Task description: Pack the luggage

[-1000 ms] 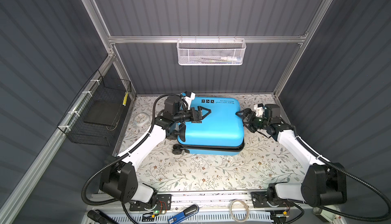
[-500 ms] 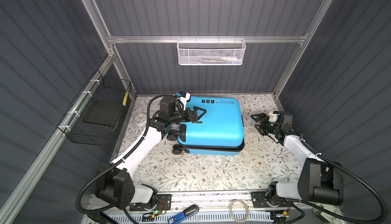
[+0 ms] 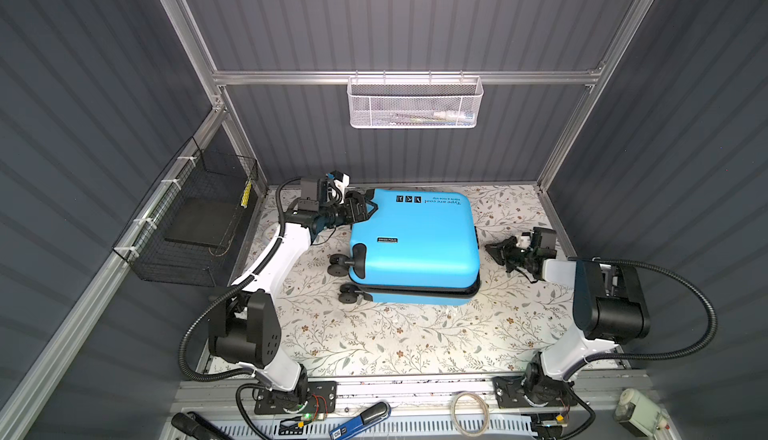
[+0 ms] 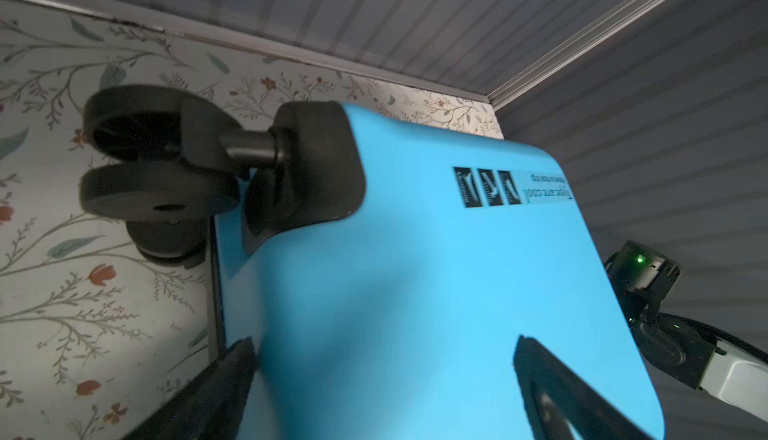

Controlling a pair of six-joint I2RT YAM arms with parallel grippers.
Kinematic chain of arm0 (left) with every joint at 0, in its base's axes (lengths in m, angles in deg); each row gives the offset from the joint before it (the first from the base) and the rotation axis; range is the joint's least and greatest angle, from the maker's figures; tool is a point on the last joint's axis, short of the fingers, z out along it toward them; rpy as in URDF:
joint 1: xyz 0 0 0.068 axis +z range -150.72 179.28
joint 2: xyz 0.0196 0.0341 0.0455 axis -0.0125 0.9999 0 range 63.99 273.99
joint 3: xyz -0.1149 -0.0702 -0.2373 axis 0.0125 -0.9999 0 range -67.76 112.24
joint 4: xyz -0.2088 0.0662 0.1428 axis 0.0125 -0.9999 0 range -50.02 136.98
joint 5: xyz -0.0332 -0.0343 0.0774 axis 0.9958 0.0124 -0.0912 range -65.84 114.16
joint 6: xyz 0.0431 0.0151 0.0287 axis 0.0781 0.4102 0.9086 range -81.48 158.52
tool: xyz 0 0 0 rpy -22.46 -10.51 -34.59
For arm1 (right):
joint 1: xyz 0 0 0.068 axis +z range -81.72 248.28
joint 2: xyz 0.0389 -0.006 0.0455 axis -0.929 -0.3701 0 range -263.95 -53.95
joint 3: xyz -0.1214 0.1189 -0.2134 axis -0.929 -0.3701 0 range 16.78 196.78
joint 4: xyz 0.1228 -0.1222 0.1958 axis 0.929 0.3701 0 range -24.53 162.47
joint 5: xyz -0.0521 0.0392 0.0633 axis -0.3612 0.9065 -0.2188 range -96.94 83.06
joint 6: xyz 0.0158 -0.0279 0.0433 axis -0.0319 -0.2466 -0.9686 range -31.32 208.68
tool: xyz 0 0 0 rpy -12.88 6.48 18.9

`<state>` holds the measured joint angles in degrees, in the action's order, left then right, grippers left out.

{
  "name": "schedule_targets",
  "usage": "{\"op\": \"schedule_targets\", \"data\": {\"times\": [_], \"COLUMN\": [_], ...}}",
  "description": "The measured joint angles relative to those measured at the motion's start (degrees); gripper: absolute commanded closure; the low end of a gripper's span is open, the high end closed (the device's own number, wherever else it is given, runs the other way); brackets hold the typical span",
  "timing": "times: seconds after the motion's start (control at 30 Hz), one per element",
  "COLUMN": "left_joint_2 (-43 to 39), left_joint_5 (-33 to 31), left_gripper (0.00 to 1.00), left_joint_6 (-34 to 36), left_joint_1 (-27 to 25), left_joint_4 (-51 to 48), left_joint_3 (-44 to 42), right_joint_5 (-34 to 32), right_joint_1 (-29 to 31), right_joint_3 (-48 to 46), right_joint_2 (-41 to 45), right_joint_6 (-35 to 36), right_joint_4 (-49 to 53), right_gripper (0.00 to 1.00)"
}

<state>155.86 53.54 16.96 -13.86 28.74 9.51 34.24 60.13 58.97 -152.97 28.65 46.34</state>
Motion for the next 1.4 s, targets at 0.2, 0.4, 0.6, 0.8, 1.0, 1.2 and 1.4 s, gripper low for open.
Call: {"op": "schedule_targets", "data": {"times": [0.2,0.4,0.6,0.8,1.0,1.2,1.4], "left_joint_2": [0.09,-1.16,-5.88,-11.30,-17.68,-20.83,-23.02], "left_joint_5": [1.46,-0.15,-2.80,-7.52,-15.10,-17.25,-19.28], "left_gripper": [0.00,0.00,0.00,0.00,0.00,0.00,0.00], "left_joint_6": [-0.02,-1.16,-3.63,-3.74,-4.17,-4.11,-3.26], "left_joint_1": [-0.15,-3.37,-6.03,-7.98,-9.64,-9.81,-8.72], "left_joint_4": [0.00,0.94,3.98,2.21,-1.18,-1.18,-2.82], "left_joint_3": [-0.13,-0.76,-5.60,-9.68,-11.45,-12.55,-14.25], "right_joint_5": [0.15,-2.89,-5.57,-6.12,-4.59,-1.73,-1.92], "right_joint_1": [4.00,4.50,4.66,5.11,6.21,5.01,-0.66], "right_joint_3": [0.00,0.00,0.92,2.82,2.86,2.86,1.75], "right_joint_2": [-3.10,-4.44,-4.55,-4.50,-1.53,2.16,8.31], "right_joint_6": [-2.45,-4.02,-4.24,-4.11,-2.82,0.13,3.28], "right_joint_4": [-4.98,-6.97,-6.58,-6.32,-4.42,-0.46,5.77], "right_gripper": [0.86,0.87,0.87,0.84,0.65,0.44,0.35]}}
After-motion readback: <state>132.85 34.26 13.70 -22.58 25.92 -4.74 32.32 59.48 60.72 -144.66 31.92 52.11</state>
